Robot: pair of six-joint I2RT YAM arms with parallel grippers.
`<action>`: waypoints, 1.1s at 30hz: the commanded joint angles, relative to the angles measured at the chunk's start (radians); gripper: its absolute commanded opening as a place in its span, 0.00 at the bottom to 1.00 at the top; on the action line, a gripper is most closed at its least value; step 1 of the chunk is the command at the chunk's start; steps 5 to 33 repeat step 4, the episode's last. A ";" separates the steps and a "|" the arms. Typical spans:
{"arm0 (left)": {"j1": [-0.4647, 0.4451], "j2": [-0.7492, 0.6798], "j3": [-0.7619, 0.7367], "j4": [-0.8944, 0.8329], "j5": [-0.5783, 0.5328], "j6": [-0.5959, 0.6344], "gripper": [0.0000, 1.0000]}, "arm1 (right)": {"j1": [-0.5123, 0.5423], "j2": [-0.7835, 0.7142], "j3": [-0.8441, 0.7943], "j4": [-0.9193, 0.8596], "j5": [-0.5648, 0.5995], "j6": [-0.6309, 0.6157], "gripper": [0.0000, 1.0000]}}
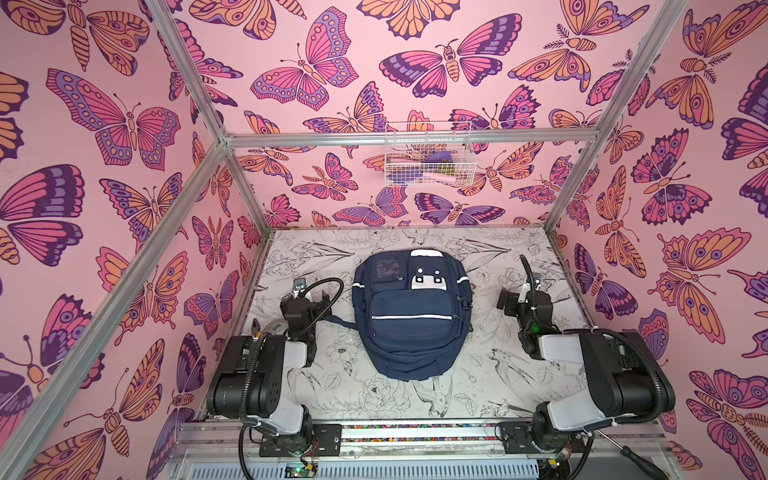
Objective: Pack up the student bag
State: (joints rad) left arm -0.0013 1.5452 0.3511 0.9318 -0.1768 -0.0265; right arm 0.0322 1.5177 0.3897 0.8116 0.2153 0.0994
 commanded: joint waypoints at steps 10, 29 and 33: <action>-0.008 0.005 -0.001 0.020 0.029 0.016 1.00 | -0.003 -0.016 0.000 0.016 -0.011 -0.020 0.99; -0.008 0.005 -0.001 0.020 0.029 0.016 1.00 | -0.003 -0.016 0.000 0.016 -0.011 -0.020 0.99; -0.008 0.005 -0.001 0.020 0.029 0.016 1.00 | -0.003 -0.016 0.000 0.016 -0.011 -0.020 0.99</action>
